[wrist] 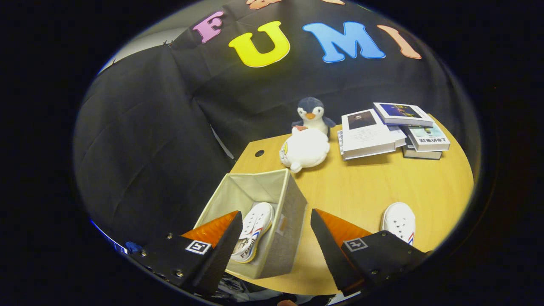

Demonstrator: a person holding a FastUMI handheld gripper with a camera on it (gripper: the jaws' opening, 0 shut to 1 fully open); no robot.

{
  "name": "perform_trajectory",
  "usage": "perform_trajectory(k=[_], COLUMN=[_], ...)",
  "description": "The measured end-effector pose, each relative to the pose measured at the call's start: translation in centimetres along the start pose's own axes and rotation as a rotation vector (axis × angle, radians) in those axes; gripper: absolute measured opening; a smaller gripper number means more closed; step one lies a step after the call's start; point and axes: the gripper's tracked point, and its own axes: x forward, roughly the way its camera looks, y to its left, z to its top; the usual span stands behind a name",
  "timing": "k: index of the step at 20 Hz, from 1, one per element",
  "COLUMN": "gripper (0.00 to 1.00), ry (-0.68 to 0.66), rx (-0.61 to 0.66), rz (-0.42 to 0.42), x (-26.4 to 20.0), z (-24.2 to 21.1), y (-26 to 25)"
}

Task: Open the storage box then place both shoes into the box .Put the left shoe in first, then the right shoe, with the right side of both shoes facing outward in a uniform manner.

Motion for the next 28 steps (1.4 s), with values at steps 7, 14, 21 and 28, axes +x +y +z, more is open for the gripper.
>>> perform_trajectory(k=[7, 14, 21, 28], gripper=[0.98, 0.98, 0.98, 0.98], ry=[-0.007, 0.034, 0.13, 0.266], rx=[0.017, 0.021, 0.012, -0.074], rz=[-0.103, -0.225, -0.288, -0.343], x=[-3.6, -6.4, -6.9, -6.0], z=[-0.4, -2.7, -7.0, -11.5], y=[-8.2, -16.6, -22.6, -26.6])
